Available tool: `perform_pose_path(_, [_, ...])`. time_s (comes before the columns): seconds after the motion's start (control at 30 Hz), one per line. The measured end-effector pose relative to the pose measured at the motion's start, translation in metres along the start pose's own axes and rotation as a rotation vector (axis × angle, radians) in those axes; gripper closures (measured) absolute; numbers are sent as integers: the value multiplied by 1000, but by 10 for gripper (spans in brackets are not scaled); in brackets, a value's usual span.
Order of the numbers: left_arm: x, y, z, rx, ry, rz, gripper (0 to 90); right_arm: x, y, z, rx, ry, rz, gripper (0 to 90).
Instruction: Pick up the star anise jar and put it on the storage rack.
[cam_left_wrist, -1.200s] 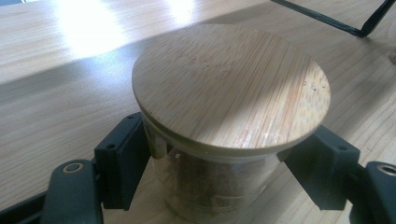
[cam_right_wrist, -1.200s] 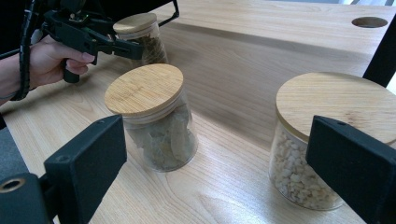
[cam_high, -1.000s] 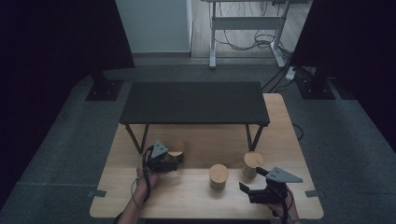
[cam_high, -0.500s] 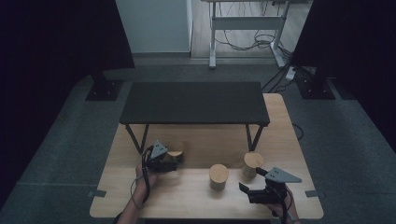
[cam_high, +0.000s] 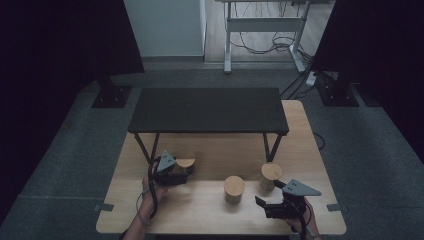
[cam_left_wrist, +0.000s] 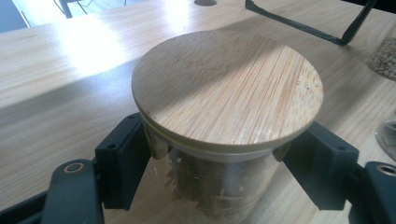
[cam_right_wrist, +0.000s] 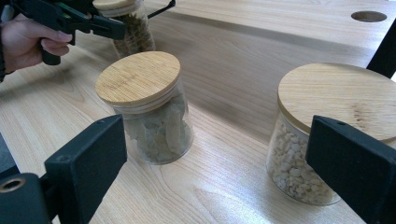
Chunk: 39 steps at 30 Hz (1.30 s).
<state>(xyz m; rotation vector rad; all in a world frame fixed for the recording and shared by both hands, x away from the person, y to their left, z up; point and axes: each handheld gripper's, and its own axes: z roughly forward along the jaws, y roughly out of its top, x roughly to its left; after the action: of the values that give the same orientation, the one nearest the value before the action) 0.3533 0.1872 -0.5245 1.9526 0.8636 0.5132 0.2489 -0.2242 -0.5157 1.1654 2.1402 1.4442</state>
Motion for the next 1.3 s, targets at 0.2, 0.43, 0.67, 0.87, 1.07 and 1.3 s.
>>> perform_pose_path(0.2, [-4, 1, -14, -17, -2, -5, 258, 1, 0, 0, 1, -6, -5, 47])
perform_pose_path(0.43, [-10, 0, -26, -22, -3, 6, 258, 1, 0, -1, -1, -7, -9, 47])
perform_pose_path(0.67, [-15, 1, -34, -31, -10, 14, 258, 1, 1, -1, -3, -9, -10, 47])
perform_pose_path(0.87, [-18, 5, -40, -44, -39, 3, 258, 1, 1, -1, -5, -9, -9, 47])
perform_pose_path(1.07, [-19, 7, -47, -43, -35, 15, 258, 2, 0, -1, -2, -7, -14, 47])
perform_pose_path(1.3, [-17, 12, -60, -65, -36, 25, 258, 2, 0, 0, -1, -8, -16, 47])
